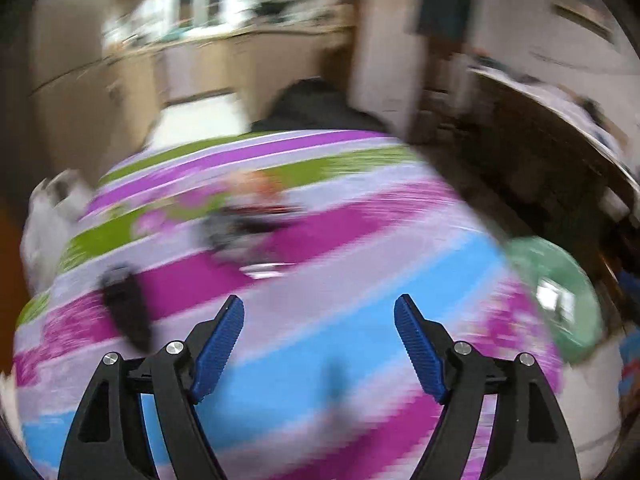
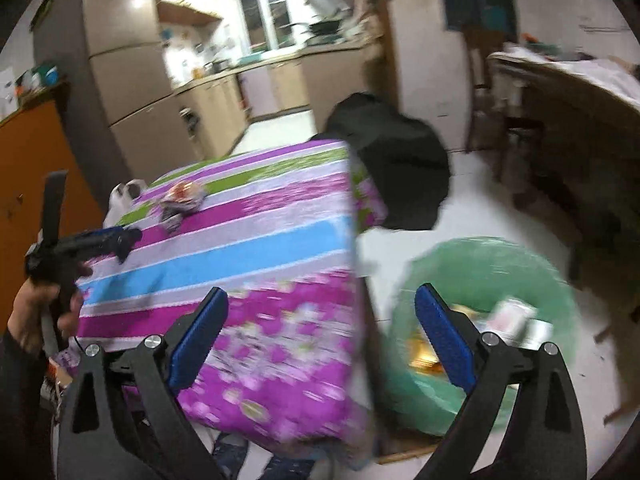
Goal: Collect trash
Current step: 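Grasp the black snack bag with the left gripper while the right grasps the bread bag, then carry the black bag and bread bag over the green bin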
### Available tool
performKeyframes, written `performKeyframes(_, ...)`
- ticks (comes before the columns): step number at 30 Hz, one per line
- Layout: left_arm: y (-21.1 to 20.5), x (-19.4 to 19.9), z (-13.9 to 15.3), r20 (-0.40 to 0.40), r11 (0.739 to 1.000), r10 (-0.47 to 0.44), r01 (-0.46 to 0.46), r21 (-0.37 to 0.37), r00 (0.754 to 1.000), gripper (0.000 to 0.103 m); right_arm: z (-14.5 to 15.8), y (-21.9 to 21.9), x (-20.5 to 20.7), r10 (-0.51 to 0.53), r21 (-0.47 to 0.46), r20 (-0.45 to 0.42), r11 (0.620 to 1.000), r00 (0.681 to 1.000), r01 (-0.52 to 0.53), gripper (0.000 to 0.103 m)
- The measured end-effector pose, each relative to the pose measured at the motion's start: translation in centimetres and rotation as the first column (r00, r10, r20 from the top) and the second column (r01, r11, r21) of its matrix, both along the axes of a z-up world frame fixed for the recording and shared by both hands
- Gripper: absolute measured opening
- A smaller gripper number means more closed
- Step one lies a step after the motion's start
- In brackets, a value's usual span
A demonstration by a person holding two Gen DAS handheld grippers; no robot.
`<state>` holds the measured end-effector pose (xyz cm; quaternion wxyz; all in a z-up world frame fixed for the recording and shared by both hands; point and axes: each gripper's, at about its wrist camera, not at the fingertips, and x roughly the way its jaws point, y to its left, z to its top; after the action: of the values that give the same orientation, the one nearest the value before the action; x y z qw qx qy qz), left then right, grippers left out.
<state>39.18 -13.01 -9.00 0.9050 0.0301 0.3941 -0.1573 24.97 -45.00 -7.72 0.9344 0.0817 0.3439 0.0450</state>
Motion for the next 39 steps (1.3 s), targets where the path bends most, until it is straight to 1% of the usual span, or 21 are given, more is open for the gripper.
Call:
performKeyframes(1,2.6,1.0,0.2,-0.003,0.998,0.060,-0.060,-0.004,0.998,0.078,-0.1,1.3,1.1,0.038,0.008,-0.008,0.999,0.999,-0.038,0.091)
performKeyframes(2,4.9,1.7,0.6,-0.003,0.994,0.100,-0.100,-0.031,0.995,0.078,-0.2,3.2,2.9,0.090,0.016,-0.017,0.996,0.996,-0.090,0.091)
performKeyframes(4,7.7,2.3,1.2,-0.006,0.986,0.150,-0.150,-0.071,0.989,0.078,-0.2,6.0,5.5,0.152,0.008,-0.028,0.988,0.988,-0.152,0.091)
performKeyframes(5,8.9,2.8,1.4,-0.015,0.980,0.178,-0.178,-0.085,0.984,0.078,-0.2,8.0,7.8,0.200,0.018,-0.039,0.980,0.979,-0.199,0.091)
performKeyframes(7,10.1,3.9,1.5,-0.030,0.974,0.202,-0.204,-0.096,0.979,0.078,-0.2,10.7,11.5,0.259,0.072,-0.061,0.964,0.964,-0.255,0.091)
performKeyframes(10,9.9,5.0,1.6,-0.041,0.974,0.209,-0.211,-0.086,0.977,0.078,-0.3,14.5,18.3,0.327,0.161,-0.101,0.938,0.940,-0.309,0.091)
performKeyframes(13,10.3,6.2,1.7,-0.060,0.965,0.228,-0.233,-0.121,0.972,0.078,-0.8,18.1,24.2,0.353,0.190,-0.141,0.926,0.925,-0.325,0.091)
performKeyframes(15,10.6,7.2,1.5,-0.074,0.959,0.242,-0.250,-0.136,0.968,0.078,-1.5,19.9,27.4,0.338,0.179,-0.170,0.934,0.926,-0.309,0.091)
performKeyframes(17,11.0,7.6,1.3,-0.080,0.957,0.245,-0.254,-0.142,0.966,0.078,-2.5,21.6,30.0,0.353,0.170,-0.217,0.932,0.910,-0.321,0.092)
performKeyframes(20,11.2,8.2,1.3,-0.084,0.958,0.239,-0.249,-0.144,0.967,0.078,-4.7,23.6,33.3,0.311,0.086,-0.322,0.950,0.894,-0.299,0.092)
performKeyframes(22,11.0,8.8,1.2,-0.092,0.961,0.227,-0.239,-0.143,0.970,0.078,-5.8,23.5,34.2,0.287,0.064,-0.348,0.957,0.892,-0.283,0.089)
performKeyframes(24,10.2,9.6,1.0,-0.107,0.966,0.203,-0.217,-0.140,0.973,0.078,-6.6,23.1,34.8,0.285,0.092,-0.362,0.958,0.887,-0.270,0.058)
performKeyframes(25,9.8,9.9,0.8,-0.117,0.967,0.193,-0.209,-0.142,0.974,0.078,-6.6,22.7,34.4,0.285,0.101,-0.354,0.959,0.891,-0.267,0.057)
performKeyframes(26,9.3,10.4,0.6,-0.130,0.969,0.180,-0.199,-0.147,0.975,0.078,-6.4,22.1,34.0,0.293,0.116,-0.338,0.956,0.894,-0.270,0.050)
performKeyframes(28,7.9,11.4,0.2,-0.153,0.973,0.157,-0.179,-0.143,0.976,0.078,-5.5,20.5,32.6,0.294,0.135,-0.297,0.955,0.909,-0.265,0.049)
performKeyframes(29,7.2,11.9,-0.1,-0.161,0.976,0.153,-0.175,-0.131,0.975,0.078,-4.8,19.0,31.7,0.277,0.158,-0.258,0.957,0.926,-0.242,0.049)
performKeyframes(32,4.7,13.4,-1.4,-0.187,0.981,0.161,-0.177,-0.073,0.969,0.079,-3.4,16.3,29.1,0.240,0.181,-0.184,0.961,0.953,-0.207,0.049)
performKeyframes(34,3.3,14.2,-2.6,-0.193,0.982,0.185,-0.189,-0.004,0.964,0.079,-3.0,15.0,27.3,0.231,0.174,-0.159,0.964,0.960,-0.204,0.049)
performKeyframes(37,1.8,14.7,-4.3,-0.205,0.976,0.218,-0.214,0.045,0.954,0.079,-3.3,13.8,25.6,0.224,0.173,-0.147,0.965,0.963,-0.198,0.050)
performKeyframes(38,1.5,14.8,-4.7,-0.206,0.975,0.222,-0.217,0.048,0.953,0.080,-3.6,13.3,25.0,0.222,0.178,-0.145,0.965,0.964,-0.195,0.050)
performKeyframes(39,1.3,14.8,-5.2,-0.203,0.974,0.227,-0.220,0.059,0.953,0.084,-3.8,13.2,24.5,0.219,0.180,-0.143,0.965,0.965,-0.193,0.050)
